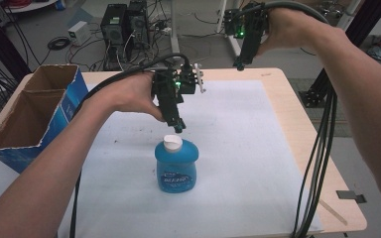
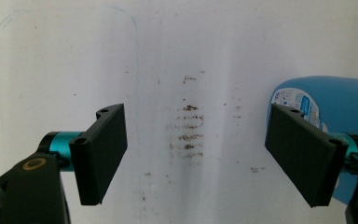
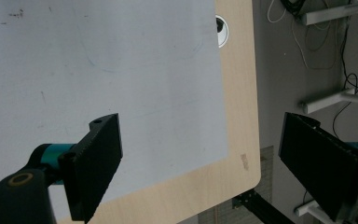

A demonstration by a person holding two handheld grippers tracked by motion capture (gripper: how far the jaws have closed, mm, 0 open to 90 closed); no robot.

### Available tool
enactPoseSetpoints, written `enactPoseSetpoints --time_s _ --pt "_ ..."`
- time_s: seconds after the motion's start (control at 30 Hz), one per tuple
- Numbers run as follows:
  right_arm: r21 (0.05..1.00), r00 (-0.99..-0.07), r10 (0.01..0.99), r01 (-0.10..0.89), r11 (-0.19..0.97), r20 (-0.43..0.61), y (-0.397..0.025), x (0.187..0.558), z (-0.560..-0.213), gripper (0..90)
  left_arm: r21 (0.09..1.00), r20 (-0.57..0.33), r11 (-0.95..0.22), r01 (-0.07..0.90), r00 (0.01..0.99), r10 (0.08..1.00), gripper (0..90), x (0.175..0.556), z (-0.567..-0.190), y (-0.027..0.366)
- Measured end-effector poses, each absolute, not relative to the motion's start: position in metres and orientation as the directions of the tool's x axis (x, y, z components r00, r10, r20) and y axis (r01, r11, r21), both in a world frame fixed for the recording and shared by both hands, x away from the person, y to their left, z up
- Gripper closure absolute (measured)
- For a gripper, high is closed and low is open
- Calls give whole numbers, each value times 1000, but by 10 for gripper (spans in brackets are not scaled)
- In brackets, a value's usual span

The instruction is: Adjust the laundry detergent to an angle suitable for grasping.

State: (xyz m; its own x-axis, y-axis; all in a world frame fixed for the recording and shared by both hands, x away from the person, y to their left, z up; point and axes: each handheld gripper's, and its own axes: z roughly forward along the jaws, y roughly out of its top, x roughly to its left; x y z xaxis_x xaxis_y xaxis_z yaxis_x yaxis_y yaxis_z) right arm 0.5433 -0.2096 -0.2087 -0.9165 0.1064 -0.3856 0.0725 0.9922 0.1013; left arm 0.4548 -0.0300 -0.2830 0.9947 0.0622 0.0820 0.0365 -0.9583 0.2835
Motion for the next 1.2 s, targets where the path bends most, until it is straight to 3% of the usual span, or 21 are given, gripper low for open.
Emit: enactPoseSetpoints --time_s 1.2 --pt "88 -918 95 66 994 -385 -206 538 -211 126 280 93 -959 34 994 62 210 453 -279 -28"
